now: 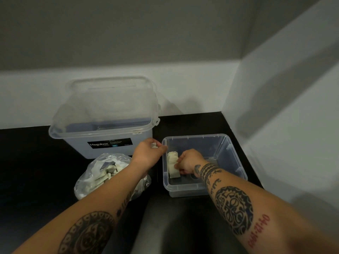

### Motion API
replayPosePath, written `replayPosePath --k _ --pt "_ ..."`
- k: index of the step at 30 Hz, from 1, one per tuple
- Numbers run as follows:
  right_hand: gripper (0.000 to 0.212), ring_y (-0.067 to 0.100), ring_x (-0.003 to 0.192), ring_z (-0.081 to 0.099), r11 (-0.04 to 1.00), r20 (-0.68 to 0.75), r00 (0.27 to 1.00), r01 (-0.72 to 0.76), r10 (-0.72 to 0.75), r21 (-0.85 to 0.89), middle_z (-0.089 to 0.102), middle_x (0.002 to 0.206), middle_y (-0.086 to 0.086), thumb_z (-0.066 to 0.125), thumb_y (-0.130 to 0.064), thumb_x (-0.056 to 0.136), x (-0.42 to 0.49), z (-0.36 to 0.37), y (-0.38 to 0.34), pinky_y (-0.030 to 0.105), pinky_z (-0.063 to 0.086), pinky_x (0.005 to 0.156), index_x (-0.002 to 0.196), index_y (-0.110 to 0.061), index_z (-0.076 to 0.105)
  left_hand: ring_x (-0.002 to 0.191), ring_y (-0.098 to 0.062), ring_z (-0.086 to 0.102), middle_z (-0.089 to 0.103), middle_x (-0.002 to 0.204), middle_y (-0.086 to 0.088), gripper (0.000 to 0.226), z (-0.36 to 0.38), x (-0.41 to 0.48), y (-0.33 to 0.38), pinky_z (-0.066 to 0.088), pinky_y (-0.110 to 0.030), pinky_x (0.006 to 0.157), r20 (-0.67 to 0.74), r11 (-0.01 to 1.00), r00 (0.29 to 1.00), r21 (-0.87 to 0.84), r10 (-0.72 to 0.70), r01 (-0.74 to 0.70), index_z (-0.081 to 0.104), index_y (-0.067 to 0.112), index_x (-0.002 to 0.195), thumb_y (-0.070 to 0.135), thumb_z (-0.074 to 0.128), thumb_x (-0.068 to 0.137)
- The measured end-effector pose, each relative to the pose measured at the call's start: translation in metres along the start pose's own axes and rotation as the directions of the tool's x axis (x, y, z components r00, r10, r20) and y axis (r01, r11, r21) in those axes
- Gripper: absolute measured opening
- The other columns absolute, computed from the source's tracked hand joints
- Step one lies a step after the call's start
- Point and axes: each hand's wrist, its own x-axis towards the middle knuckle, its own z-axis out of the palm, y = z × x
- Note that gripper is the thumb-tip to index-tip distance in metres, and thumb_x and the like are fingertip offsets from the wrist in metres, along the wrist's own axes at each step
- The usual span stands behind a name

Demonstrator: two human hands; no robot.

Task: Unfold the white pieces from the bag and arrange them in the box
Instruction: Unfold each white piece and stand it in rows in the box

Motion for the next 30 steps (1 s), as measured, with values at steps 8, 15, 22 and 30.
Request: replayPosePath --k 8,15,22,30 --pt "0.023 0.022 0.09 0.071 0.97 -0.019 1.0 -0.023 0.019 -0.242 0.074 0.102 0.012 0.077 -0.022 0.084 -0.007 -0.014 -0.002 0.036 0.061 0.085 0.1 -0.007 0.073 0.085 -0.022 0.059 0.064 0.102 -0.009 0.028 -0.005 -0.013 0.02 0.05 -0.034 0.068 -0.048 0.952 0.998 -0.304 -0.032 0.016 0.062 0.021 0.115 0.008 0.043 0.099" --pt "0.017 0.019 0.084 0.067 0.996 -0.019 0.999 0.035 -0.034 0.076 0.071 0.1 0.007 0.061 -0.024 0.1 -0.051 -0.053 -0.037 0.028 0.057 0.069 0.111 -0.013 0.066 0.109 -0.026 0.068 0.06 0.127 -0.006 0.067 -0.002 -0.021 0.031 0.058 -0.046 0.097 0.056 0.877 0.992 -0.474 0.114 -0.074 0.047 0.025 0.143 -0.013 0.06 0.09" --pt "0.014 0.008 0.075 0.06 0.862 -0.19 0.941 0.335 -0.282 0.38 0.072 0.102 -0.005 0.065 -0.037 0.097 -0.08 -0.062 -0.056 0.019 0.046 0.053 0.107 -0.028 0.068 0.105 -0.021 0.068 0.063 0.124 -0.005 0.069 0.008 -0.03 0.033 0.063 -0.04 0.084 0.037 0.903 0.98 -0.396 0.195 -0.165 0.045 0.015 0.148 0.002 0.076 0.088" --pt "0.013 0.004 0.083 0.067 0.873 -0.343 0.841 0.476 -0.418 0.103 0.072 0.087 -0.008 0.083 -0.027 0.082 -0.079 -0.064 -0.05 0.017 0.052 0.074 0.09 -0.025 0.073 0.088 -0.019 0.074 0.071 0.107 -0.01 0.024 0.006 -0.038 0.03 0.061 -0.029 0.069 0.089 0.911 0.959 -0.349 0.268 -0.222 0.065 0.018 0.121 0.015 0.068 0.097"
